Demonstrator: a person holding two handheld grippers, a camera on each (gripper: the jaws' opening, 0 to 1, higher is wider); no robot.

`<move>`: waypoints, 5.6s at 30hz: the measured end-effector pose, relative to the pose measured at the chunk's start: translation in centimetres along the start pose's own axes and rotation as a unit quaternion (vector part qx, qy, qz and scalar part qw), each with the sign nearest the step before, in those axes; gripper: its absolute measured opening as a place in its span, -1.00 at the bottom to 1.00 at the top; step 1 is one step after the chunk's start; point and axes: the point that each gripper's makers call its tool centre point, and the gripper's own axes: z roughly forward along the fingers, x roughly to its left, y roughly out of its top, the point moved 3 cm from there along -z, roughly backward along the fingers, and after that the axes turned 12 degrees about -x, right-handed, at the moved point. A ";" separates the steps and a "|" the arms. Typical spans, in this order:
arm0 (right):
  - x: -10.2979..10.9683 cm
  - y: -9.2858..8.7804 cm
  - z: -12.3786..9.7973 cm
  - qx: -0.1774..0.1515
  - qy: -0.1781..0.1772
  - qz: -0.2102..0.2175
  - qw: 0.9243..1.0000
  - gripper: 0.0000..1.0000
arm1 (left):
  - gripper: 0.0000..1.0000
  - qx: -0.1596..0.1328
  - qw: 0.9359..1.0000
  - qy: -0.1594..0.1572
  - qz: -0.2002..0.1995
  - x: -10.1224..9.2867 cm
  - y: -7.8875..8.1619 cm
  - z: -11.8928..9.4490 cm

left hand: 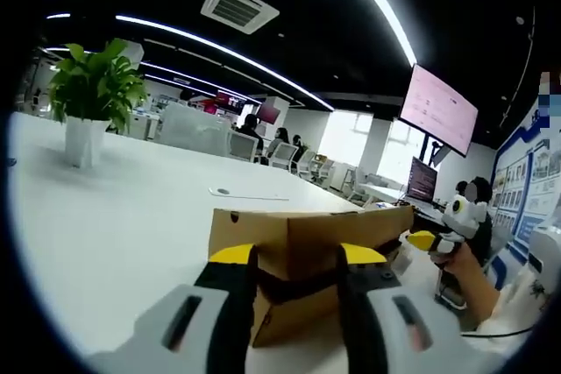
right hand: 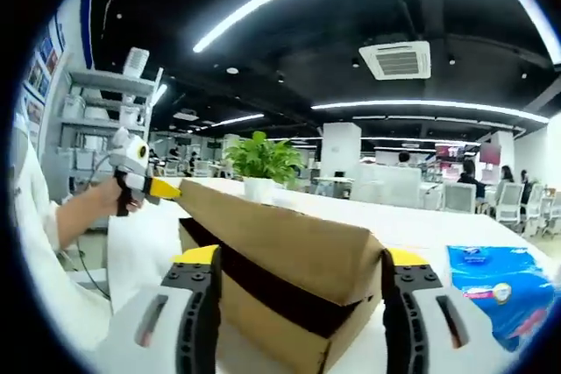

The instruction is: Operate the shoe box by opening the lid, removing the specified soft item, and placing it in the target area until the item is outside and the box remains undamaged.

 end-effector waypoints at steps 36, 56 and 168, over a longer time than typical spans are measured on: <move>0.9 1.1 -1.0 -0.010 0.073 -0.262 0.962 0.08 | -0.04 -0.010 0.950 -0.054 0.307 -0.2 0.5 -0.1; 3.1 1.0 -2.2 -0.014 0.163 -0.502 0.849 0.19 | 0.46 -0.003 0.789 -0.112 0.604 -2.9 -0.6 -0.9; 1.6 -2.5 -2.3 0.041 0.038 -0.240 0.969 0.18 | 0.00 -0.002 0.904 -0.105 0.414 -2.1 -5.1 0.0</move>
